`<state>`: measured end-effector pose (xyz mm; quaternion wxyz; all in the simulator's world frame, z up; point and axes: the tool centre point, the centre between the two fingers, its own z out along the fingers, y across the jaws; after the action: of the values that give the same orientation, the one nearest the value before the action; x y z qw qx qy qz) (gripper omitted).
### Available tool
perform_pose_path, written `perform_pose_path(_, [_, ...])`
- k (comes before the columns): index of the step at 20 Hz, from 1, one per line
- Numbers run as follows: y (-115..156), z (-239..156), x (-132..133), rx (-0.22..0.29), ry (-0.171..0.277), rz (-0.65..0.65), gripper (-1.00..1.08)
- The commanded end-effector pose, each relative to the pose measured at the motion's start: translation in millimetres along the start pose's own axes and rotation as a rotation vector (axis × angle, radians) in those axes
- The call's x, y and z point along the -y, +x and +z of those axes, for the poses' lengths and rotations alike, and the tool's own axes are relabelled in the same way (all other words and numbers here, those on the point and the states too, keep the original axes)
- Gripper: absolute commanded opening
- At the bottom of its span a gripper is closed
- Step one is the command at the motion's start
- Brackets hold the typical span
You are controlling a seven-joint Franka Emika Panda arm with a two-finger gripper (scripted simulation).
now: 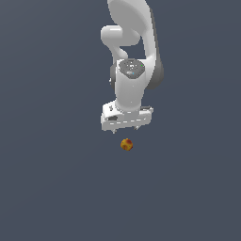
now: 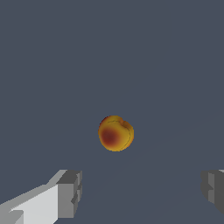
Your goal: Pick up the object and move it to a goal position.
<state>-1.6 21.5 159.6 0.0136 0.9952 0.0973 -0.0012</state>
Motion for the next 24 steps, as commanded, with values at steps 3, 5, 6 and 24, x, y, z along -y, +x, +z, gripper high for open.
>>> perform_pose_path(3, [0.9,7.1,0.5,0.001,0.0,-0.088,1.0])
perform_pose_path(5, [1.4,11.0,0.8,0.001,0.0,-0.136,1.0])
perform_pose_path(6, [1.7,13.1,1.0,0.002,0.0,-0.163,1.0])
perform_pose_path(24, [6.0,52.4,6.9,-0.003,0.011,-0.673,1.0])
